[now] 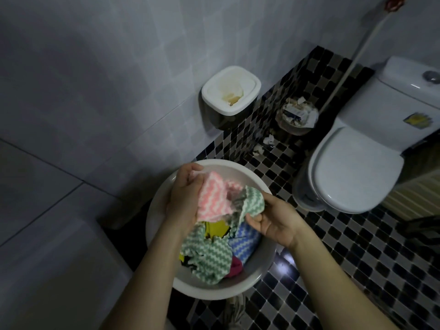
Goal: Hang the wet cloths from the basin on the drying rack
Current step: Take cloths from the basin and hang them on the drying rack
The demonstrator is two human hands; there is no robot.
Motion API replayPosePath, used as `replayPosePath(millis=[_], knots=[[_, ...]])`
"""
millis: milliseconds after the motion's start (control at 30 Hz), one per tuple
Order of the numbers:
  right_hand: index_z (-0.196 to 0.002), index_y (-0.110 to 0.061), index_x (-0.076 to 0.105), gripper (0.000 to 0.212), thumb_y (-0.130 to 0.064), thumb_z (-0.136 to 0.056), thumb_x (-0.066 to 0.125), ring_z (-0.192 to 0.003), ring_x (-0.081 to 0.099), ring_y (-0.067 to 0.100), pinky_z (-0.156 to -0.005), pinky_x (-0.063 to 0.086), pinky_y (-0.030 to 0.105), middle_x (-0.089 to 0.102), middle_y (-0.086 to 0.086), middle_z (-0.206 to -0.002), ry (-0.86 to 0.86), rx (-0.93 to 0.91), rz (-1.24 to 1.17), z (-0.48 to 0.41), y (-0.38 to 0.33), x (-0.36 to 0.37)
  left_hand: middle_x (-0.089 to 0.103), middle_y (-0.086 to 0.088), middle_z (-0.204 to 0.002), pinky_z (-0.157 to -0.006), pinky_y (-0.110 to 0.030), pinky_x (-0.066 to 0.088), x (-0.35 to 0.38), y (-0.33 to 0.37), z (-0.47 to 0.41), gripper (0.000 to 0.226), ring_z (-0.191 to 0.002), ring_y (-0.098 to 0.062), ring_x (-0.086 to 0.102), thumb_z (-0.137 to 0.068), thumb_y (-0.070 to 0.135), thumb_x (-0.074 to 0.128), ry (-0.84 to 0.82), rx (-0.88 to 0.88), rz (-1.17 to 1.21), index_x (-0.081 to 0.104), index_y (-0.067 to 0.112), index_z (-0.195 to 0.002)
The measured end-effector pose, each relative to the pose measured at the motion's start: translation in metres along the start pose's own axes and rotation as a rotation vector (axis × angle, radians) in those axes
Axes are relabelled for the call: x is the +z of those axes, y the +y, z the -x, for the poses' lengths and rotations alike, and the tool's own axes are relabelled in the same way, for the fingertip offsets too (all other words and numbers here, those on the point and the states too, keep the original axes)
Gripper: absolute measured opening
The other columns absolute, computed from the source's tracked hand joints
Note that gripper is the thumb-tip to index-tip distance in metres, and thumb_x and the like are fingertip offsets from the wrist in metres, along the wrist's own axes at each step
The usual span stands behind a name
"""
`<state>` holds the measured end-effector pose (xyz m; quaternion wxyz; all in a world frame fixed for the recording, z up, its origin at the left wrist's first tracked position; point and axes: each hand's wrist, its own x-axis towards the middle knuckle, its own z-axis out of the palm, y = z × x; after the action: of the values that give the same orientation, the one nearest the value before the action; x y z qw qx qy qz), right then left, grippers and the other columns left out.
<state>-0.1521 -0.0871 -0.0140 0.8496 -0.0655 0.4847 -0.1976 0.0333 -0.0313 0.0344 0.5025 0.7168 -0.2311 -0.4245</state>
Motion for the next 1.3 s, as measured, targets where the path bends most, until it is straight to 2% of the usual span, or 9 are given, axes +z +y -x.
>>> replayPosePath(millis=[133, 267, 400, 533, 667, 767, 900, 1033, 1300], knots=[[-0.101, -0.001, 0.065, 0.029, -0.024, -0.099, 0.047, -0.059, 0.070, 0.018, -0.043, 0.054, 0.023, 0.072, 0.012, -0.080, -0.012, 0.029, -0.039, 0.009, 0.002, 0.013, 0.067, 0.017, -0.106, -0.079, -0.012, 0.048, -0.004, 0.003, 0.014, 0.016, -0.100, -0.002, 0.061, -0.091, 0.021, 0.064, -0.301, 0.097, -0.239, 0.067, 0.034, -0.099], [-0.091, -0.006, 0.066, 0.023, -0.024, -0.097, 0.052, -0.043, 0.054, 0.009, -0.034, 0.041, 0.015, 0.062, 0.002, -0.059, 0.066, -0.036, 0.206, 0.013, 0.004, 0.021, 0.061, 0.017, -0.125, -0.096, -0.013, 0.044, 0.006, -0.016, 0.017, 0.045, -0.119, 0.005, 0.053, -0.085, 0.009, 0.071, -0.545, 0.140, -0.286, 0.064, 0.033, -0.122], [-0.094, -0.013, 0.064, 0.021, -0.026, -0.100, 0.049, -0.045, 0.045, 0.009, -0.035, 0.033, 0.016, 0.052, 0.002, -0.061, 0.140, -0.138, 0.587, 0.014, 0.004, 0.025, 0.064, 0.004, -0.098, -0.083, -0.015, 0.048, 0.020, -0.023, 0.017, 0.028, -0.092, -0.006, 0.063, -0.081, 0.007, 0.075, -0.452, 0.253, -0.373, 0.075, 0.023, -0.104], [-0.131, -0.020, 0.052, 0.042, -0.045, -0.098, 0.046, -0.078, 0.055, 0.011, -0.051, 0.046, 0.024, 0.061, 0.000, -0.102, 0.219, -0.145, 0.898, 0.030, -0.001, 0.031, 0.058, 0.008, -0.087, -0.079, -0.016, 0.045, 0.024, -0.017, 0.017, 0.008, -0.082, 0.000, 0.058, -0.076, 0.013, 0.080, -0.304, 0.373, -0.459, 0.078, 0.014, -0.084], [-0.150, -0.036, 0.021, 0.081, -0.062, -0.082, 0.055, -0.127, 0.045, 0.017, -0.067, 0.054, 0.026, 0.032, -0.002, -0.153, 0.058, -0.248, 1.080, 0.052, -0.004, 0.030, 0.066, 0.010, -0.084, -0.075, -0.020, 0.049, 0.022, -0.003, 0.019, 0.007, -0.079, -0.008, 0.063, -0.073, 0.007, 0.079, -0.274, 0.302, -0.523, 0.078, 0.013, -0.073], [-0.132, -0.032, 0.043, 0.063, -0.028, -0.080, 0.077, -0.102, 0.061, 0.019, -0.068, 0.058, 0.036, 0.054, 0.007, -0.126, -0.077, -0.411, 1.079, 0.055, -0.003, 0.028, 0.072, 0.010, -0.072, -0.067, -0.010, 0.048, 0.022, 0.012, 0.022, 0.005, -0.074, -0.002, 0.066, -0.076, 0.015, 0.079, -0.325, 0.151, -0.456, 0.079, 0.017, -0.080], [-0.103, -0.013, 0.064, 0.026, 0.004, -0.083, 0.066, -0.067, 0.059, 0.031, -0.063, 0.055, 0.050, 0.067, 0.017, -0.083, -0.006, -0.584, 0.993, 0.064, 0.004, 0.025, 0.071, 0.012, -0.077, -0.070, -0.011, 0.041, 0.020, 0.025, 0.023, 0.007, -0.080, 0.002, 0.062, -0.080, 0.022, 0.077, -0.408, 0.043, -0.389, 0.078, 0.016, -0.084], [-0.098, -0.005, 0.073, 0.014, -0.005, -0.089, 0.063, -0.078, 0.069, 0.022, -0.059, 0.057, 0.022, 0.075, 0.011, -0.087, -0.122, -0.455, 0.830, 0.089, -0.002, 0.016, 0.068, 0.012, -0.067, -0.068, -0.012, 0.047, 0.013, 0.034, 0.030, 0.012, -0.070, 0.002, 0.062, -0.084, 0.006, 0.070, -0.519, 0.086, -0.294, 0.073, 0.013, -0.076], [-0.100, 0.001, 0.072, 0.024, -0.014, -0.084, 0.062, -0.089, 0.070, 0.026, -0.061, 0.059, 0.023, 0.072, 0.020, -0.099, -0.144, -0.430, 0.468, 0.134, 0.003, -0.001, 0.066, 0.014, -0.068, -0.083, -0.027, 0.050, 0.021, 0.046, 0.066, 0.015, -0.075, -0.003, 0.061, -0.085, 0.013, 0.071, -0.678, 0.227, -0.417, 0.070, 0.022, -0.074]])
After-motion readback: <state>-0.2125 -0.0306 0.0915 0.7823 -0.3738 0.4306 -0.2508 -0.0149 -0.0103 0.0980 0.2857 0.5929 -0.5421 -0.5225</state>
